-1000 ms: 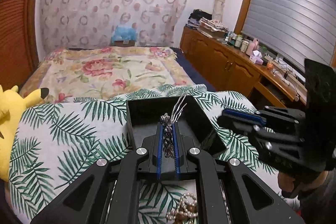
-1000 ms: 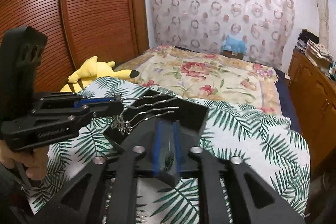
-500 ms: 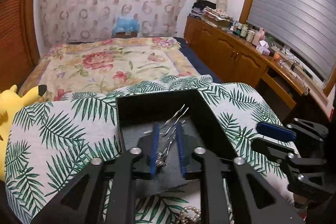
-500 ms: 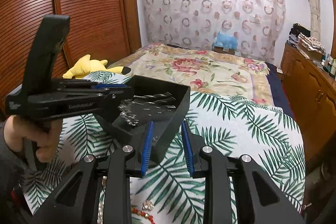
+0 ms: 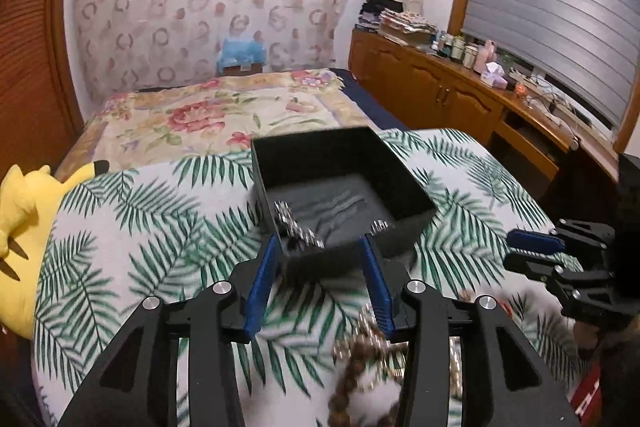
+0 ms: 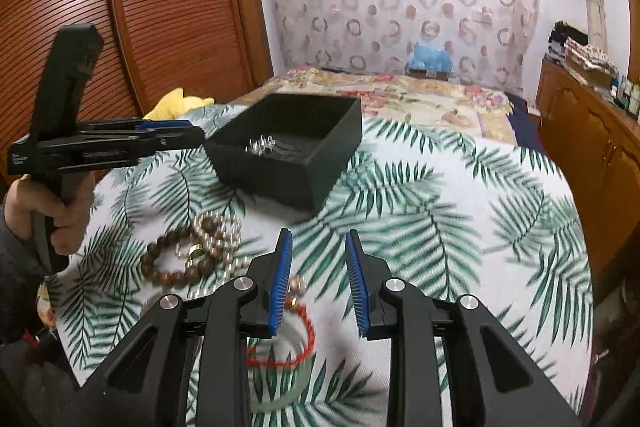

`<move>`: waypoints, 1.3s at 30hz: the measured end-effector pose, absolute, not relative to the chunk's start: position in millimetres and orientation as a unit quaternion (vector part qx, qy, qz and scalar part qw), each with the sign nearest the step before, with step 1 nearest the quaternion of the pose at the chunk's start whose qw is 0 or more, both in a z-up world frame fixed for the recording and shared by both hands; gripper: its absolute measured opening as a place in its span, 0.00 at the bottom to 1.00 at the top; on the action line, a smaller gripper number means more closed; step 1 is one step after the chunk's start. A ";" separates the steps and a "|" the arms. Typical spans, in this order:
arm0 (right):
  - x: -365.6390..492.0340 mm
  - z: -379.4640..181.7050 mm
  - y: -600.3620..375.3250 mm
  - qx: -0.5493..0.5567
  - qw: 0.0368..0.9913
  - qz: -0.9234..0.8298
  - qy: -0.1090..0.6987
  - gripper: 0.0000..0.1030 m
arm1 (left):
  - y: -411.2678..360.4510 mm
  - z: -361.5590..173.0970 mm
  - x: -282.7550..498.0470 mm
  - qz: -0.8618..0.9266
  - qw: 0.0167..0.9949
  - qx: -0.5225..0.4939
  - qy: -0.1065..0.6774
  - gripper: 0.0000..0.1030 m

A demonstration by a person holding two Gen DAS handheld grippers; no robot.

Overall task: Organize jewelry
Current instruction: 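Lower the hairpins into the black box and open the left gripper, then grasp the brown wooden bead bracelet with the left gripper while the right gripper grasps the red bracelet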

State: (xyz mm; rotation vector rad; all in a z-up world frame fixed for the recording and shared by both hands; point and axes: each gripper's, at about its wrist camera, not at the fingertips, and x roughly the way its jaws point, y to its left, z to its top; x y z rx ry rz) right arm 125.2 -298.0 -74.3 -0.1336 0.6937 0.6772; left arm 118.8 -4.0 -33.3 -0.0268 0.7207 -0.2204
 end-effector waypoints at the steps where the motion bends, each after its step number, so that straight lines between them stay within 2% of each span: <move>1: 123.3 -77.2 -298.1 -0.067 0.881 0.324 0.339 0.29 | -2.8 -35.0 113.5 -0.108 0.929 -0.011 0.354 0.40; 5: 116.3 -87.5 -298.8 -0.068 0.869 0.327 0.365 0.29 | -4.3 -44.0 96.4 -0.110 0.926 -0.003 0.361 0.51; 15: 109.3 -104.7 -300.2 -0.057 0.849 0.332 0.406 0.29 | -0.6 -75.5 61.2 -0.113 0.914 0.001 0.388 0.52; 27: 109.0 -108.5 -300.8 -0.053 0.840 0.339 0.421 0.29 | -2.5 -90.2 57.3 -0.129 0.903 -0.006 0.411 0.51; 28: 108.8 -107.9 -301.3 -0.054 0.840 0.339 0.420 0.28 | -3.2 -91.1 58.3 -0.131 0.902 -0.007 0.411 0.50; 30: 108.5 -107.2 -302.1 -0.056 0.842 0.338 0.417 0.14 | -4.8 -93.2 61.4 -0.136 0.900 -0.010 0.414 0.43; 34: 109.5 -105.4 -302.9 -0.060 0.846 0.333 0.412 0.04 | -9.1 -94.4 65.9 -0.136 0.901 0.001 0.412 0.42; 35: 108.3 -102.2 -302.6 -0.067 0.850 0.329 0.407 0.04 | -9.0 -94.3 66.8 -0.135 0.901 -0.001 0.412 0.37; 36: 107.1 -99.7 -302.7 -0.069 0.851 0.328 0.403 0.04 | -9.2 -94.3 67.8 -0.135 0.901 -0.001 0.413 0.26; 37: 104.7 -94.4 -303.3 -0.070 0.854 0.331 0.396 0.03 | -9.6 -94.2 68.2 -0.136 0.901 0.000 0.412 0.22; 38: 103.0 -90.1 -304.3 -0.070 0.856 0.331 0.390 0.03 | -9.3 -93.9 68.5 -0.142 0.899 -0.005 0.414 0.14; 39: 101.8 -86.9 -304.7 -0.070 0.858 0.330 0.387 0.03 | -9.4 -93.7 68.5 -0.146 0.898 -0.009 0.416 0.13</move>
